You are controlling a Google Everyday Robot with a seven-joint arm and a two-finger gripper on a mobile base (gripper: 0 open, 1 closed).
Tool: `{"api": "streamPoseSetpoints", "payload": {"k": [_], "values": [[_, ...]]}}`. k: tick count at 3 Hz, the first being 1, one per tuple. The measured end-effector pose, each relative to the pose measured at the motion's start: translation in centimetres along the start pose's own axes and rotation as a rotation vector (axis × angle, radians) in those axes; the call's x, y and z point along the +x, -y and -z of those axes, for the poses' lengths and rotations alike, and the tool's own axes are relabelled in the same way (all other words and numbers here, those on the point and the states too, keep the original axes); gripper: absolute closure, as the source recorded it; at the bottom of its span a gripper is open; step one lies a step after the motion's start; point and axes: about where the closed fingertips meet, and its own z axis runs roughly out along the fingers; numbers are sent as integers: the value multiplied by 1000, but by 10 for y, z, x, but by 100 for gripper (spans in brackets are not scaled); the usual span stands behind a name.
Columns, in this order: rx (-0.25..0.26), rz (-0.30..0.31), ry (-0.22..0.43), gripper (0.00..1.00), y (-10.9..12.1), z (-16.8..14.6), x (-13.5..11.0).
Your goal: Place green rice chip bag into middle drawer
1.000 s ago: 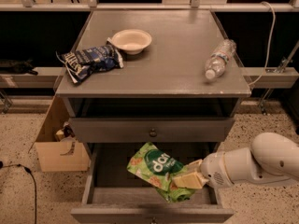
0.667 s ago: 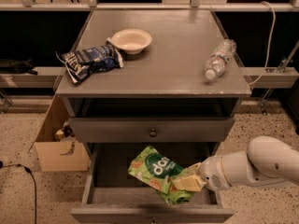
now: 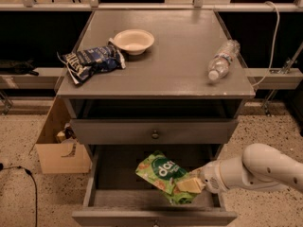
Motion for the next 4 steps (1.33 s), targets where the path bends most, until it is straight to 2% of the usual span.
{"api": "streamPoseSetpoints", "payload": {"k": [1,2,4], "values": [[43,-21,-6,100,25,-16,7],[66,-26,-41,100,52,-42,5],[83,-3,-81,100,46,-62,4]]}}
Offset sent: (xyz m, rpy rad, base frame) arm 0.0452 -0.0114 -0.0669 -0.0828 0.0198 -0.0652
